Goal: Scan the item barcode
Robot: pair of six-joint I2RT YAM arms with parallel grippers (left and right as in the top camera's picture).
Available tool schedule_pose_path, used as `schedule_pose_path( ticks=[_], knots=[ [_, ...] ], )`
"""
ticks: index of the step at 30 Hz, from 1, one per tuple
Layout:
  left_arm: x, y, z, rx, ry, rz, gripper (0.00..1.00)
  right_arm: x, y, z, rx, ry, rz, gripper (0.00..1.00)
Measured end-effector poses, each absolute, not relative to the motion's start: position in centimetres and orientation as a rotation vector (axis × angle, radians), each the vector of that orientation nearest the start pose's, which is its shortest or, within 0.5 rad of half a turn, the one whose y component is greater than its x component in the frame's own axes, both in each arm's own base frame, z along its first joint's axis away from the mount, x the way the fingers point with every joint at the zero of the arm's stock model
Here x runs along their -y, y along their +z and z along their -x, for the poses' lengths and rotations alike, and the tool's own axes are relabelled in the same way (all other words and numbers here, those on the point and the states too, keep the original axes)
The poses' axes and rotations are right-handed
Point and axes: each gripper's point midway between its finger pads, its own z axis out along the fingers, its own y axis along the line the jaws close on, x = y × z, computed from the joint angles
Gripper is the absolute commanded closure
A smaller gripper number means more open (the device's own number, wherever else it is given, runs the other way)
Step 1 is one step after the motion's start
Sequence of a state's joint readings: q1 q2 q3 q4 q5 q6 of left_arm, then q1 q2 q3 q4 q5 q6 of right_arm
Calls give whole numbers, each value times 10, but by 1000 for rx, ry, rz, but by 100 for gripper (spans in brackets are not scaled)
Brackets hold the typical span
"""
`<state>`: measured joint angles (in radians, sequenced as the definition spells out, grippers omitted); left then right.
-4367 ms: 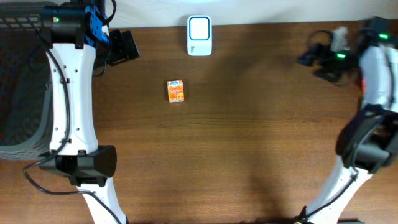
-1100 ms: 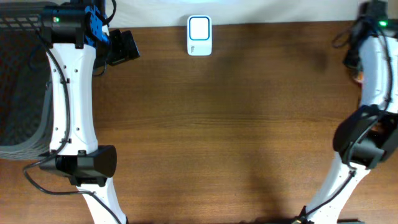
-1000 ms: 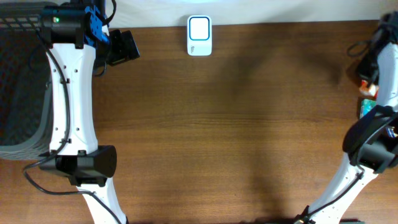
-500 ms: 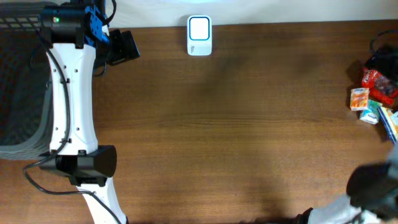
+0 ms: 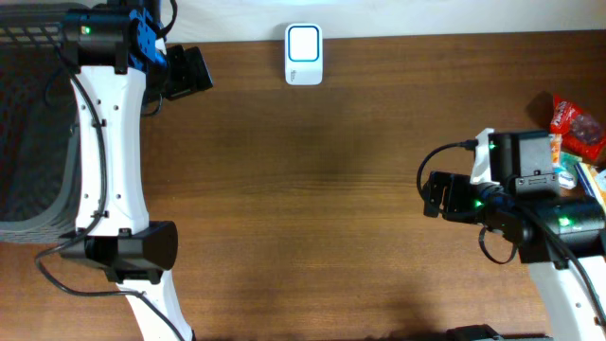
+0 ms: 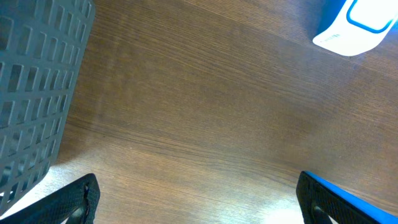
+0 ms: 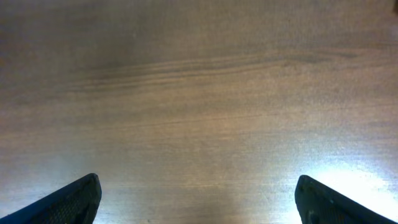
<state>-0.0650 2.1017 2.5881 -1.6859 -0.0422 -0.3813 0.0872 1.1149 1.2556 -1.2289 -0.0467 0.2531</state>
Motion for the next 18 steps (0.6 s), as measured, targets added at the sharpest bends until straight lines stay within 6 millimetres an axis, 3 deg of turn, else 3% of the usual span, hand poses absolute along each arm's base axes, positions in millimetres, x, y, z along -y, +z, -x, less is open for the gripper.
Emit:
schedule_pose_path(
  ticks=[3,5,8,13,18],
  knots=[
    [21,280,-431,-2733,-58,447,1,-30,215,-253,-2715,163,-211,1],
    [21,280,-431,-2733,-58,447,1,-29,202,-243,-2803,146,-218,1],
    [21,280,-431,-2733,-58,447,1,-30,201,-243,-2806,146,-216,1],
    [21,280,-431,-2733,-58,447,1,-53,210,-255,-2728,190,-93,1],
    [21,280,-431,-2731,-58,447,1,-53,198,-251,-2512,240,-71,1]
  ],
)
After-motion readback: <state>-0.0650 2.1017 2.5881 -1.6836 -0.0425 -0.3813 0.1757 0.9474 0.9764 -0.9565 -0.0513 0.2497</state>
